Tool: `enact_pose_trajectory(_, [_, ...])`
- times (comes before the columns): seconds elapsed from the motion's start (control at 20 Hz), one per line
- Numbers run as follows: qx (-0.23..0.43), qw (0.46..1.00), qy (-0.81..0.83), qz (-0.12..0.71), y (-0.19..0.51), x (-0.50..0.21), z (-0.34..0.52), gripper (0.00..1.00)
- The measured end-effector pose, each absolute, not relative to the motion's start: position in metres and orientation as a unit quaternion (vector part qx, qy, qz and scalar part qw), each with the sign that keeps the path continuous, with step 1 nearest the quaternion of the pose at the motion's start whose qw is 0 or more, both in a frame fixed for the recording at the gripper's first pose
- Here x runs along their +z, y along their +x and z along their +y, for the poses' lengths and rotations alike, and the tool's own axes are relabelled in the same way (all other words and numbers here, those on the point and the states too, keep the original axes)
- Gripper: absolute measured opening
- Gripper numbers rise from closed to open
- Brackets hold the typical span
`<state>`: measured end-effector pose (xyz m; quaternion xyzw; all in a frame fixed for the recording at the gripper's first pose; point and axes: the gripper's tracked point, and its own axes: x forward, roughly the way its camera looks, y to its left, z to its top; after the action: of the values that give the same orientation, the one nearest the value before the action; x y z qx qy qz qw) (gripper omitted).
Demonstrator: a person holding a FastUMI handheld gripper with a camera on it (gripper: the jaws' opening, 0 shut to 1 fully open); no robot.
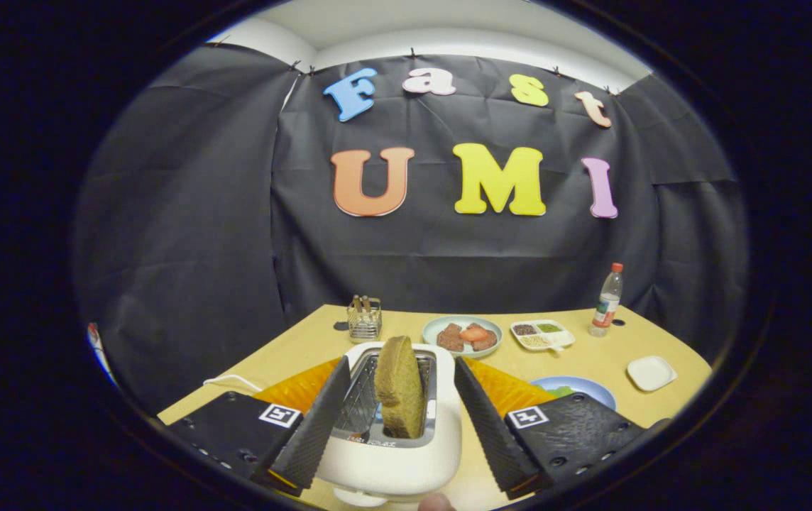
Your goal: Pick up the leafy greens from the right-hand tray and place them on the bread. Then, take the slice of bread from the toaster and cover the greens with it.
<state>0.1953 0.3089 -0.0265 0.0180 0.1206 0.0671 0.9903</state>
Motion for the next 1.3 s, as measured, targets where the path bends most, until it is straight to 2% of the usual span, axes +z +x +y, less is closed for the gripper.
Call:
enact_pose_trajectory(0.25, [0.067,0.982,0.023,0.176,0.206,-0.048,0.313,0.63])
enact_pose_trajectory(0.5, [0.049,0.979,0.035,0.192,0.214,-0.055,0.302,0.35])
enact_pose_trajectory(0.55, [0.051,0.979,0.038,0.193,0.215,-0.055,0.302,0.18])
enact_pose_trajectory(0.6, [0.052,0.979,0.042,0.192,0.215,-0.053,0.302,0.17])
enact_pose_trajectory(0.65, [0.056,0.979,0.05,0.191,0.215,-0.053,0.301,0.11])
enact_pose_trajectory(1.3, [0.091,0.98,0.139,0.114,0.202,0.044,0.246,0.11])
